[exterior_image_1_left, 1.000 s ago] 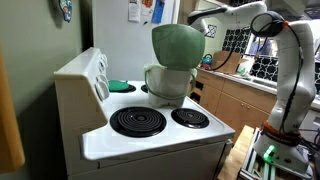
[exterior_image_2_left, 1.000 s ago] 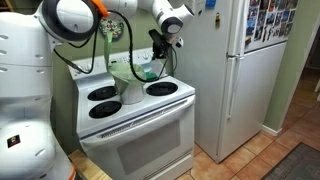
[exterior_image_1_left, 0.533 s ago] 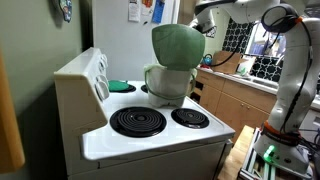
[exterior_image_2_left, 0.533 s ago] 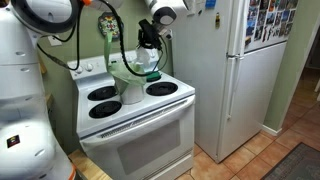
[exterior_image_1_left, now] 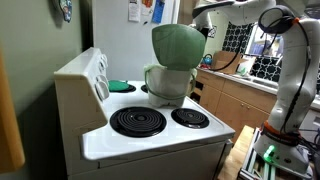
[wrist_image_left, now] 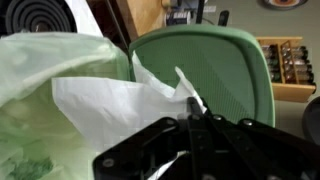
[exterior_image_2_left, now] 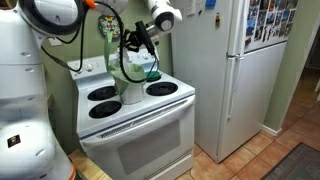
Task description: Open the trash can then put the tissue paper inside
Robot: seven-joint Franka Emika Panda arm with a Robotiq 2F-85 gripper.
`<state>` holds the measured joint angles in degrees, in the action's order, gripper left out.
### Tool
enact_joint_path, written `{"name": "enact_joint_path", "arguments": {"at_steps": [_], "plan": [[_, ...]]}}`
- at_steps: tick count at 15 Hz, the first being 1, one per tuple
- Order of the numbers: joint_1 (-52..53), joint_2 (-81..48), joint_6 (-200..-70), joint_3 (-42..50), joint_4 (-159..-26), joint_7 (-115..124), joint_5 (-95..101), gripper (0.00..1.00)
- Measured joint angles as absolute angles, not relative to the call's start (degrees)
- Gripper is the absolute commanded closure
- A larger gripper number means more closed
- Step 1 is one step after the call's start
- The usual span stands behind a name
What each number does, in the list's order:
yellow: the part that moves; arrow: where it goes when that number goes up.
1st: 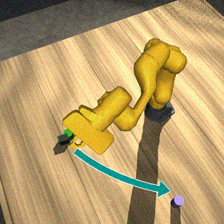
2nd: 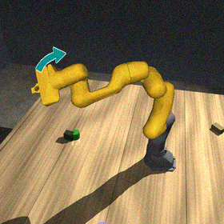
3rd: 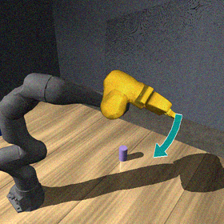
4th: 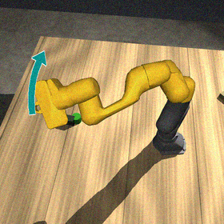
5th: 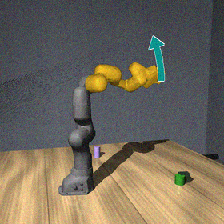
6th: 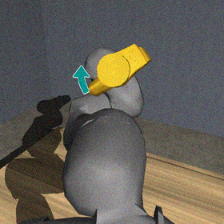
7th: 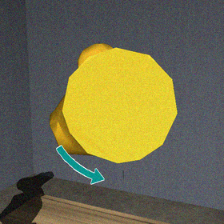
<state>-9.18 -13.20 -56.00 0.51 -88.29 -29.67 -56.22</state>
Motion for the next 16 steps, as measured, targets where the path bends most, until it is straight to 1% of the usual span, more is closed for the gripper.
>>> {"name": "enact_joint_path", "arguments": {"at_steps": [1, 3, 4, 5, 6, 12, 13, 14, 15, 16], "plan": [[-9.09, -14.17, -54.22, 0.52, -88.06, -29.69, -56.22, 0.73], [-8.85, -16.2, -53.63, 0.56, -87.42, -29.57, -56.22, 0.69], [-8.73, -17.02, -54.27, 0.61, -87.2, -29.53, -56.22, 0.61], [-8.64, -17.65, -55.53, 0.63, -87.03, -29.53, -56.22, 0.58], [-8.59, -18.13, -57.01, 0.63, -86.95, -29.53, -56.38, 0.45], [-8.19, -18.43, -69.99, 0.7, -86.97, -29.51, -58.18, 0.01], [-8.11, -18.19, -72.32, 0.76, -87.06, -29.51, -58.17, 0.0], [-8.02, -17.74, -74.94, 0.84, -87.31, -29.54, -58.15, 0.1], [-7.92, -17.05, -77.94, 0.89, -87.79, -29.7, -58.15, 0.03], [-7.86, -16.27, -79.91, 0.9, -88.29, -29.73, -58.15, 0.0]]}}
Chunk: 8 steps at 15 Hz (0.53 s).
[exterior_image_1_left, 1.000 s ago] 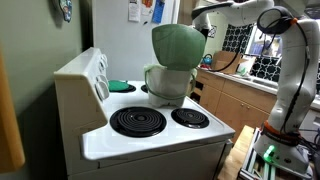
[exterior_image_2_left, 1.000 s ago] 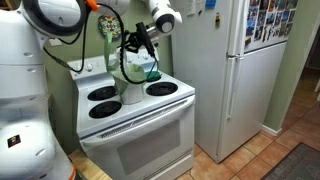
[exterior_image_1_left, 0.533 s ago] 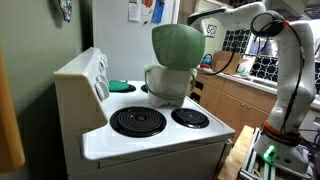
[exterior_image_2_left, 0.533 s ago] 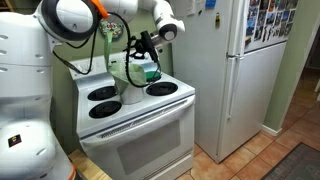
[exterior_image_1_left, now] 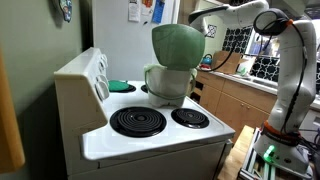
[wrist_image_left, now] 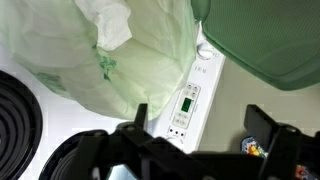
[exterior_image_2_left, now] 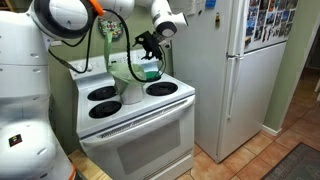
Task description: Open the trash can then put the tissue paper inside
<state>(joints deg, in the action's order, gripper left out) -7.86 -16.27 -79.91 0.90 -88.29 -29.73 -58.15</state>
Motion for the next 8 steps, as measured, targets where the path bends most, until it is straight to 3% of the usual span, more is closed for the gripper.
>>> {"name": "enact_joint_path", "arguments": {"at_steps": [8], "plan": [[-7.64, -14.43, -79.72, 1.09, -88.98, -31.05, -56.82, 0.0]]}}
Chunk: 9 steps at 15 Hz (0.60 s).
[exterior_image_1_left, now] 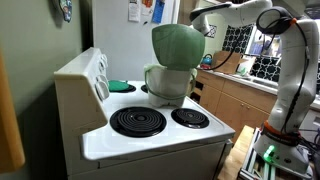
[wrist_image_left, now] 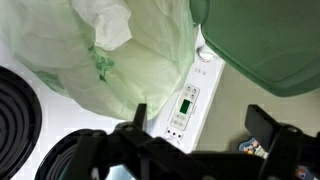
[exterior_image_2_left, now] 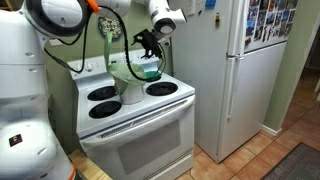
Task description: Open the trash can then put the tissue paper inside
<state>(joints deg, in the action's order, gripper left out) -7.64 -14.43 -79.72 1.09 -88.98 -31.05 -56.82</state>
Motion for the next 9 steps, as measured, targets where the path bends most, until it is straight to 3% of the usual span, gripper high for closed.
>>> {"name": "enact_joint_path", "arguments": {"at_steps": [9], "plan": [[-5.94, -3.72, -81.88, 1.1, -88.76, -33.93, -36.61, 0.0]]}}
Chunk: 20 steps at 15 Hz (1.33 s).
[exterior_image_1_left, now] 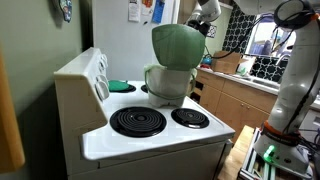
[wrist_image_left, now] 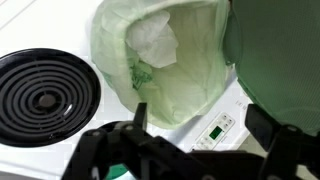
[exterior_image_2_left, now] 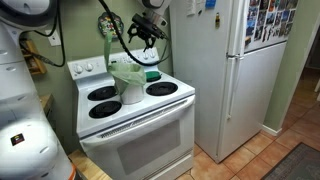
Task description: Open the trash can then put the tissue paper inside
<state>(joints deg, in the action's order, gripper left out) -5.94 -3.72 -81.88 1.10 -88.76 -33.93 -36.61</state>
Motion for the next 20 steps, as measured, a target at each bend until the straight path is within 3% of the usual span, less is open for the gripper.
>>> {"name": "enact_joint_path", "arguments": {"at_steps": [9, 20], "plan": [[-3.67, 6.37, -85.45, 1.1, -91.4, -40.04, -34.93, 0.0], [1.84, 8.17, -81.79, 0.78, -92.27, -48.48, -40.09, 0.0]]}}
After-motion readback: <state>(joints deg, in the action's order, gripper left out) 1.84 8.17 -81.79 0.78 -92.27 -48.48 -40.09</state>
